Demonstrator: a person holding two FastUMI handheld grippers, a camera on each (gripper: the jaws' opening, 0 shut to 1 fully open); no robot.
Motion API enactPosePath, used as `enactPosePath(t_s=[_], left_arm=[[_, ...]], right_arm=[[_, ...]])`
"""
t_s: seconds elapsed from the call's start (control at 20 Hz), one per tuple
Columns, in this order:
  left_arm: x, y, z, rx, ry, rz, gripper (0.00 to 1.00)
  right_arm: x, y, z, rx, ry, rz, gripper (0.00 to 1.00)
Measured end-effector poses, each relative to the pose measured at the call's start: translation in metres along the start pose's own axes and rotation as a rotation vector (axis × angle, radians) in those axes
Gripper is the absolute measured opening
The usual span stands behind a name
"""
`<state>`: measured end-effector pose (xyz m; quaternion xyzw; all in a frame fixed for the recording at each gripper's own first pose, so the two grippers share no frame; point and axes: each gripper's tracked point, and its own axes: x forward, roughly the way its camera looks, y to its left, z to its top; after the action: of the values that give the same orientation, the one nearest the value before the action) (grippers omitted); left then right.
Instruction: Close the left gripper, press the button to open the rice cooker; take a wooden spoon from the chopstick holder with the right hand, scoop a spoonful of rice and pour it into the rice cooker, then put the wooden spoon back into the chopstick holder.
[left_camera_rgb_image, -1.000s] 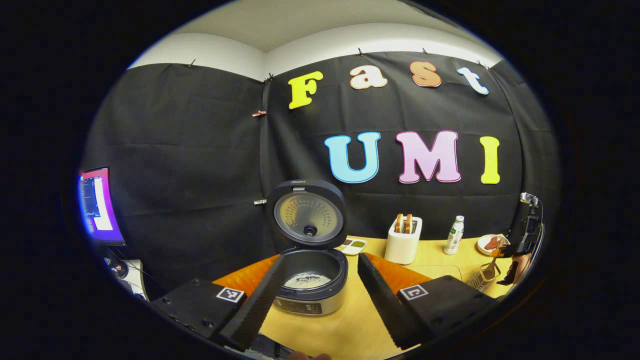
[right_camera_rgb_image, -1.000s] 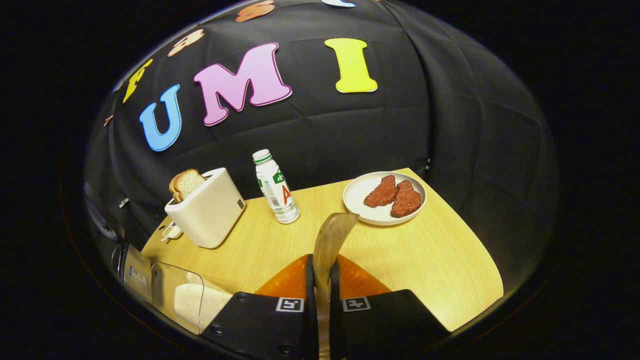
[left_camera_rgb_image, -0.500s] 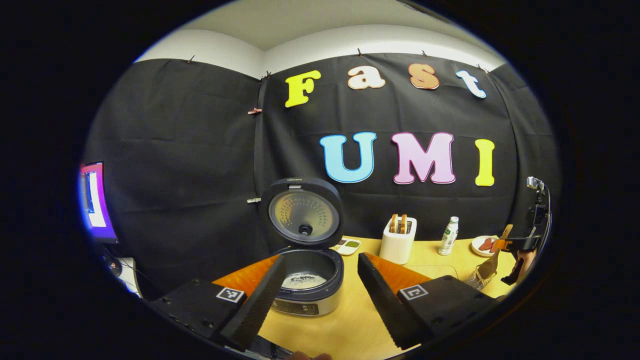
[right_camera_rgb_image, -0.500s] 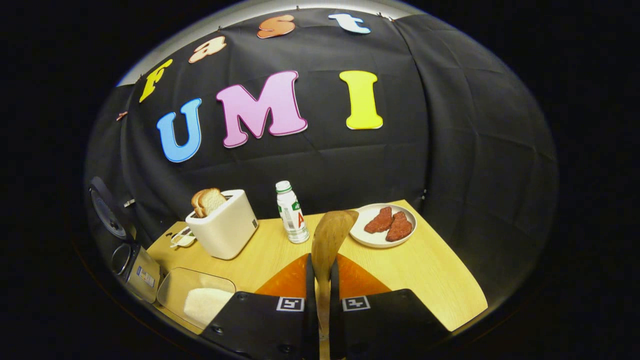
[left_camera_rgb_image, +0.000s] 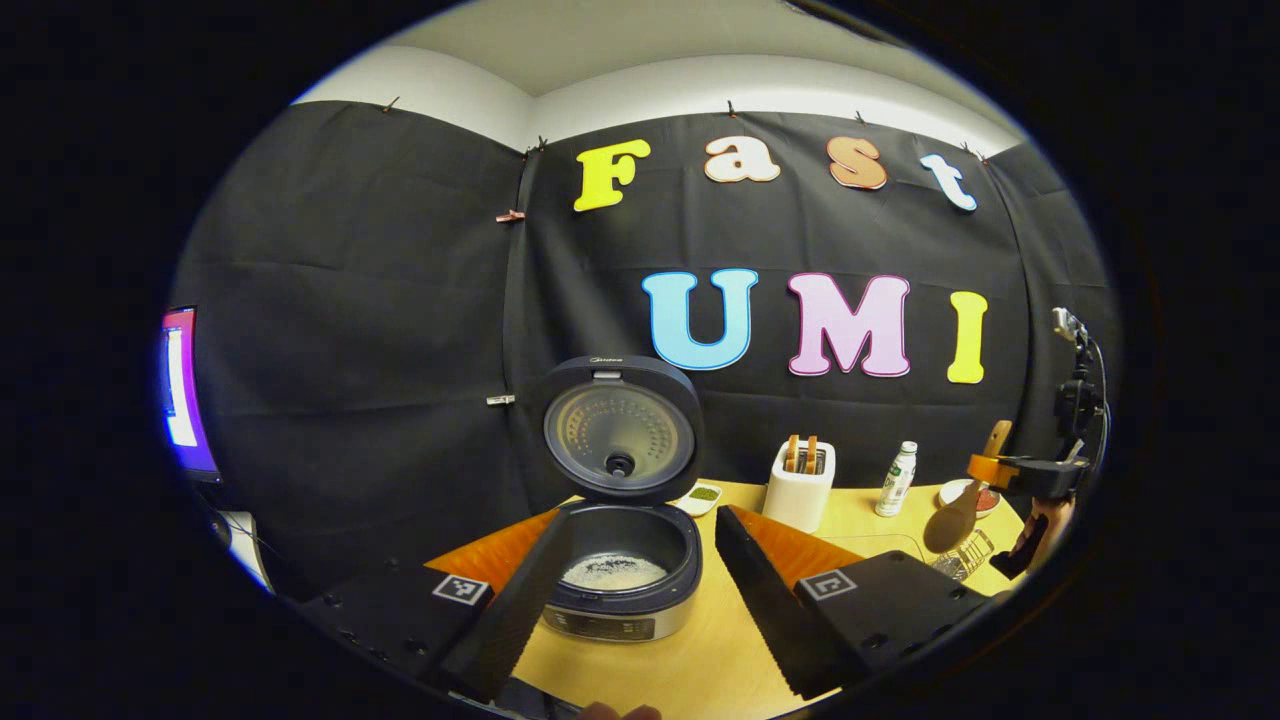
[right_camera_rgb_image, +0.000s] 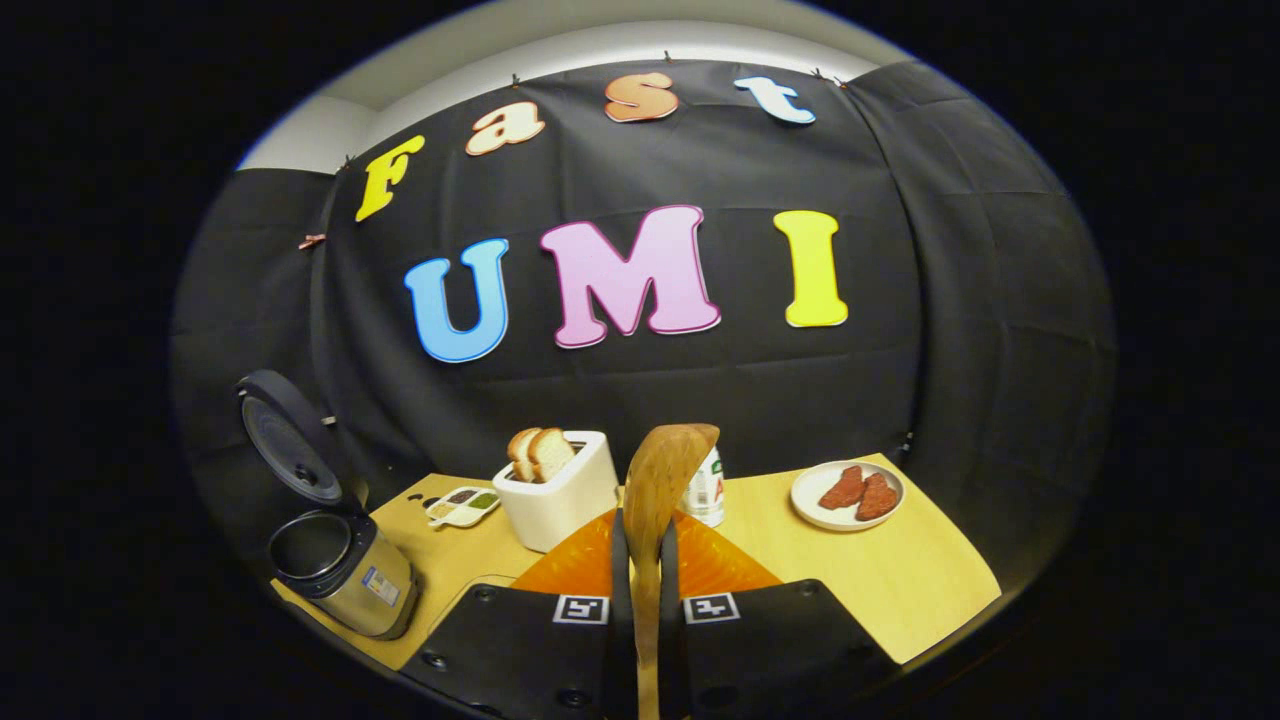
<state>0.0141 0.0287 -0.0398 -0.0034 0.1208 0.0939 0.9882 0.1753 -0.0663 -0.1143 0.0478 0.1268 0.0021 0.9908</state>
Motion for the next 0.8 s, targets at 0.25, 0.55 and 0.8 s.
enactPosePath(t_s=[0.25,0.55,0.8], left_arm=[[0.010,0.021,-0.002,0.002,0.004,-0.027,0.97],[0.027,0.047,-0.009,0.015,0.019,-0.060,0.96],[0.043,0.068,-0.026,-0.053,0.066,-0.055,0.97]], right_arm=[[0.018,0.040,-0.058,-0.078,0.077,0.012,0.12],[0.026,0.049,-0.121,-0.131,0.165,-0.058,0.13],[0.017,0.076,-0.129,-0.097,0.181,-0.078,0.13]])
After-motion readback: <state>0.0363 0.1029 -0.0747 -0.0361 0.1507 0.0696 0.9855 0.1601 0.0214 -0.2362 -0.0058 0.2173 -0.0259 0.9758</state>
